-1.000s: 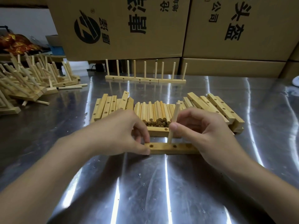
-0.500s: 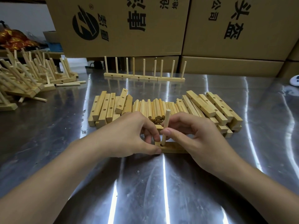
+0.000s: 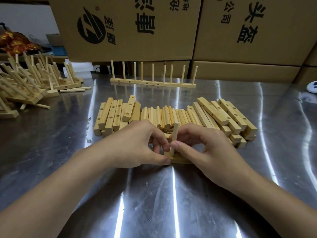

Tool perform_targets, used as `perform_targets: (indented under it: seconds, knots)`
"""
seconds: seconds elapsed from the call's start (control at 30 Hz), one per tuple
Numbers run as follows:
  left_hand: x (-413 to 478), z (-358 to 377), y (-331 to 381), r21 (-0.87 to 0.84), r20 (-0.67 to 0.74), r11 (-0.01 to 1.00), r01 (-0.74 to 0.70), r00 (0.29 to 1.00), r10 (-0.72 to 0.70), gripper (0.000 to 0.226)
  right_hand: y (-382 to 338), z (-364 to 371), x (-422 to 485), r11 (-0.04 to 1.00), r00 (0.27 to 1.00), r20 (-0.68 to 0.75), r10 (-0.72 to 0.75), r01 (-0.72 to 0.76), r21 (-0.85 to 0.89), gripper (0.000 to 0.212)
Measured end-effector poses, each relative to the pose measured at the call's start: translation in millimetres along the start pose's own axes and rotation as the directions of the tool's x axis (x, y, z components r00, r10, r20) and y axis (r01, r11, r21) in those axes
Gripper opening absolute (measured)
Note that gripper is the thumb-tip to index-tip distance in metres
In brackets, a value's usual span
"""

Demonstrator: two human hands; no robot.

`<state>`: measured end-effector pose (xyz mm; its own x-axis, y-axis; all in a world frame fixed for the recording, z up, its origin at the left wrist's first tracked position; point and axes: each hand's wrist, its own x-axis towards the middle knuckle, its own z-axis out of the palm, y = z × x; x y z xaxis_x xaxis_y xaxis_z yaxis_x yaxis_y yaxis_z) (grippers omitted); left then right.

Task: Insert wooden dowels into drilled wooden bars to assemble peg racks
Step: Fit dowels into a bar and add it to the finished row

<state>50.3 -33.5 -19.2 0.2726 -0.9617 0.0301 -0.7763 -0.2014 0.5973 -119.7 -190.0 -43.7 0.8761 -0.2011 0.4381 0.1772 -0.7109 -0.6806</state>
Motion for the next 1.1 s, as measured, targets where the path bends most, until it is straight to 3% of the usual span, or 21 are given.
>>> perform_targets:
  seconds: [0.4, 0.53, 0.87, 1.0, 1.1]
  knots:
    - [-2, -6, -2, 0.020, 0.036, 0.999, 0.033, 0.999, -0.034, 0.016, -2, -1, -2, 0.998, 0.998, -0.062, -0.012, 0.009, -0.062, 0.018]
    - [-4, -15, -8, -0.004, 0.077, 0.995, 0.104, 0.992, -0.104, 0.016, 0, -6, -2, 0.983, 0.987, -0.155, -0.038, 0.009, -0.183, 0.007]
    - [-5, -17, -12, 0.003, 0.152, 0.991, 0.132, 0.980, -0.131, 0.022, 7, -23, 0, 0.882, 0.923, -0.382, -0.056, -0.134, -0.452, 0.011]
    - [-8, -23, -13, -0.043, 0.195, 0.988, 0.145, 0.972, -0.134, 0.020, 8, -23, 3, 0.858, 0.920, -0.391, -0.015, -0.190, -0.478, 0.015]
    - [-10, -28, -16, -0.058, 0.222, 0.983, 0.171, 0.963, -0.155, 0.021, 7, -24, 11, 0.827, 0.948, -0.319, 0.020, -0.195, -0.527, 0.018]
